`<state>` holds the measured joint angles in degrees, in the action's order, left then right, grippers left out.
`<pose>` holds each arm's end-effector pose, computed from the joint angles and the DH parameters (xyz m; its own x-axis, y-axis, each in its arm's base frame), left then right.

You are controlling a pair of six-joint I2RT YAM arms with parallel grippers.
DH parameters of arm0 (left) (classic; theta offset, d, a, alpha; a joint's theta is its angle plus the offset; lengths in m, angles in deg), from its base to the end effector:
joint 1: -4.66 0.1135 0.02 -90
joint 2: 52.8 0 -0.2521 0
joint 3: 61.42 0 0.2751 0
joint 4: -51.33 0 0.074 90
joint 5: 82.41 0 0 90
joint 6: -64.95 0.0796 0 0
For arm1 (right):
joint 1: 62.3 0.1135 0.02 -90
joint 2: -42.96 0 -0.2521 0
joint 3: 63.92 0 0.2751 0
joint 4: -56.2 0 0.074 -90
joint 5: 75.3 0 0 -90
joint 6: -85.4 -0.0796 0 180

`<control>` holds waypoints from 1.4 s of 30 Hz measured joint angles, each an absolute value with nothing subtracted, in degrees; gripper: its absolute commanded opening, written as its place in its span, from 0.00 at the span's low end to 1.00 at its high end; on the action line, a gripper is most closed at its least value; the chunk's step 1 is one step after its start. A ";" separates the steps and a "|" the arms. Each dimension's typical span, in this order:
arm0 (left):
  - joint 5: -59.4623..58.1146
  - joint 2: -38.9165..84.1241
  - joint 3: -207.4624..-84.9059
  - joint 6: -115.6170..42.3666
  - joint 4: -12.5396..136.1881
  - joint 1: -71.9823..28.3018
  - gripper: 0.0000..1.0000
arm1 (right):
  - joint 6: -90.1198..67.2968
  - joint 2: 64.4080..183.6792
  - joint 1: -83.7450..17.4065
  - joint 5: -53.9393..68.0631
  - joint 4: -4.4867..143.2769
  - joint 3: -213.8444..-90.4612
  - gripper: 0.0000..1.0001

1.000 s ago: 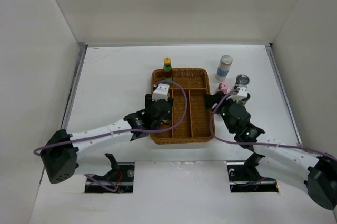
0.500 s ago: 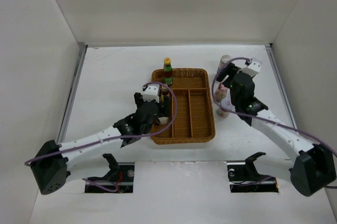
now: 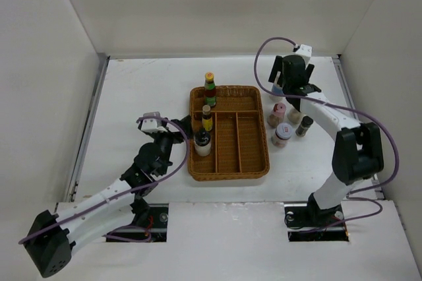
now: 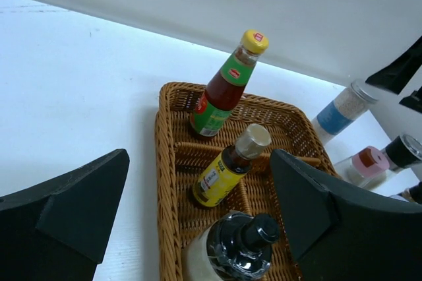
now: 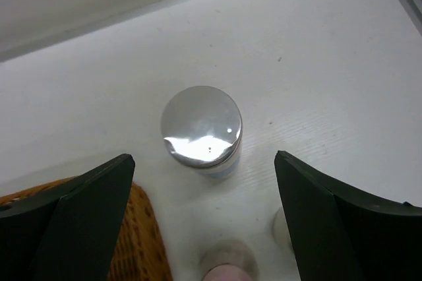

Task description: Organize the condiment bottles

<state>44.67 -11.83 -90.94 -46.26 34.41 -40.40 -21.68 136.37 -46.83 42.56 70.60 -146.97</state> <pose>0.2008 -0.1333 0.2373 0.0118 -0.4205 -0.9072 0.1556 0.8970 -0.4137 0.4308 0.0806 0.2552 -0.3350 0.1767 -0.9255 0.2841 0.9555 0.0796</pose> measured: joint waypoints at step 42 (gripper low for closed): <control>41.00 -2.30 -87.84 -54.13 28.16 -31.57 0.85 | -18.62 119.95 -15.25 37.95 61.60 -129.93 0.45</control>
